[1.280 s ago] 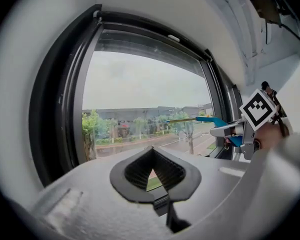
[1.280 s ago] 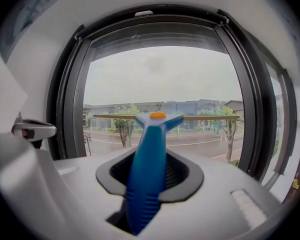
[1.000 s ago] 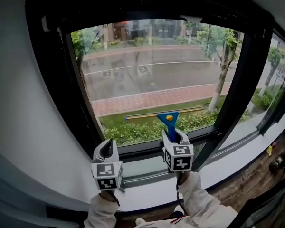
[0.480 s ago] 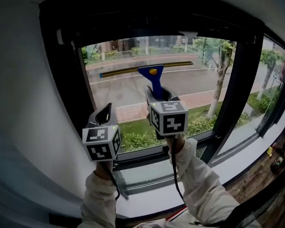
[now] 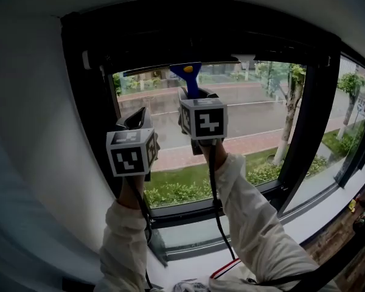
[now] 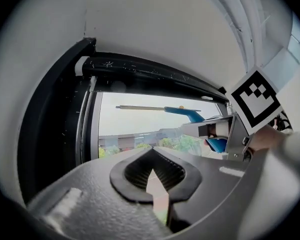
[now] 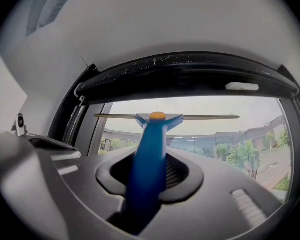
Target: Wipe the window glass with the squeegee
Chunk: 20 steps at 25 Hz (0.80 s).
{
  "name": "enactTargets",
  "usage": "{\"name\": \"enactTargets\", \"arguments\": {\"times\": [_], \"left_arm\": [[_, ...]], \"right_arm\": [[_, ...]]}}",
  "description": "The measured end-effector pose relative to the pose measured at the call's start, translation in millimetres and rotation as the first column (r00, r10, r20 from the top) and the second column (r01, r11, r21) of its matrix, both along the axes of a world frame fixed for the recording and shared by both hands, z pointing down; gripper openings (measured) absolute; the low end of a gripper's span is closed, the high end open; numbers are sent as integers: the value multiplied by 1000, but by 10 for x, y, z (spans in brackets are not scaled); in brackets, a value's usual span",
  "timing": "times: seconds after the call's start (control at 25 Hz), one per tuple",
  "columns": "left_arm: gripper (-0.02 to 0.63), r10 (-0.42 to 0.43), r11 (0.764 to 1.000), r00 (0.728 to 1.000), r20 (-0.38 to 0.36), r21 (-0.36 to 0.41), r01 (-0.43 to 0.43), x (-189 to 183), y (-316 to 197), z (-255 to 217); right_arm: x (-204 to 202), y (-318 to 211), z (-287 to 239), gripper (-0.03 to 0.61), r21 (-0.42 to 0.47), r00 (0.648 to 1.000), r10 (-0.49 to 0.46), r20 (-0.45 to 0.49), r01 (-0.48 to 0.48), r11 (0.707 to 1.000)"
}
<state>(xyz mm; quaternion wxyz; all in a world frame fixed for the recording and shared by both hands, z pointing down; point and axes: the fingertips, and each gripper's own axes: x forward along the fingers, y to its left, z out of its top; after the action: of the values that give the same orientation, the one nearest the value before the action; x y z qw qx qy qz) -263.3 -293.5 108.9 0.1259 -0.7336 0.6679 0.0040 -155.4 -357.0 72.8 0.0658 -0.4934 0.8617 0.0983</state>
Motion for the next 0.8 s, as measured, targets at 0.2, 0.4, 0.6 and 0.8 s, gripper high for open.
{"name": "enactTargets", "arguments": {"times": [0.2,0.4,0.6,0.8], "left_arm": [[-2,-14,1000,1000,6,-7,14,-91,-167,-71],[-2,-15,1000,1000,-3,11,15,-135,-230,-175],[-2,-16,1000,1000,-4,-8,16,-155,-261,-94],[-2,-23,999,1000,5,-29,23,-133,-277,53]], "right_arm": [[-72,-41,-183,121,33,1000,25,-10,-25,999],[-130,-71,-340,121,68,999,43,12,-43,997],[-157,-157,-198,121,20,998,59,-7,-59,998],[-167,-164,-88,121,12,998,67,-23,-66,998]]}}
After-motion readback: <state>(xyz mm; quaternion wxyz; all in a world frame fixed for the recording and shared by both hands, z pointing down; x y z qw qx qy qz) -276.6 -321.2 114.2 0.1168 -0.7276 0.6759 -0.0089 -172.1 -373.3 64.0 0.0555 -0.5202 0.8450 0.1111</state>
